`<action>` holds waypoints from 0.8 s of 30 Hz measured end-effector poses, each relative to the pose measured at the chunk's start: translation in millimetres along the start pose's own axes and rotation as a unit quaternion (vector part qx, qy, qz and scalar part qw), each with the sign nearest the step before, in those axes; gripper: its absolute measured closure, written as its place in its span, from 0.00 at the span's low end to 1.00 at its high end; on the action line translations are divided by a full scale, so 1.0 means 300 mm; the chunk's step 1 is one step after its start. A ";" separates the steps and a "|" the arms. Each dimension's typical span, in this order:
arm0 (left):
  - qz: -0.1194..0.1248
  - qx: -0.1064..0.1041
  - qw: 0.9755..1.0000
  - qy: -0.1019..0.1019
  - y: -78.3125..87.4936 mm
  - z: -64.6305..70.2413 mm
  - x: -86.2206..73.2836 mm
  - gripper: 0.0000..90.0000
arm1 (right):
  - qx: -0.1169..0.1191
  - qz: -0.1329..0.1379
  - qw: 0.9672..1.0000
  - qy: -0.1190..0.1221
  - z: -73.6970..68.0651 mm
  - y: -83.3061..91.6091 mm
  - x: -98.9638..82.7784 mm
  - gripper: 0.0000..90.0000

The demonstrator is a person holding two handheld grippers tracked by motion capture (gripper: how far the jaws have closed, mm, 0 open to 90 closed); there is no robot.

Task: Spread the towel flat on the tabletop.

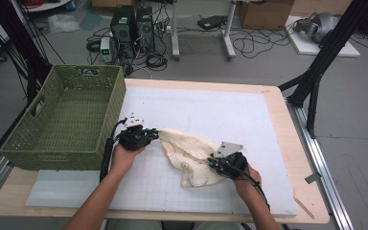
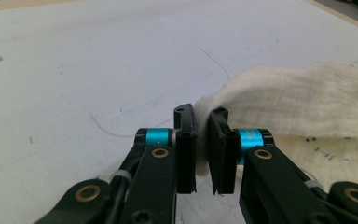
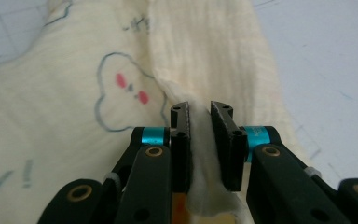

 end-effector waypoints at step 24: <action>-0.004 0.014 1.000 0.007 -0.002 0.008 -0.009 0.57 | -0.139 -0.031 0.971 -0.191 0.384 -0.042 -0.016 0.90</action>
Point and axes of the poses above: each handheld gripper's, and its own axes: y roughly backward along the jaws, x roughly out of its top, z roughly to its right, the point moved 2 cm from there along -y, roughly forward along the jaws, and after that the axes turned 1 degree about -z, right-handed, at the moved point
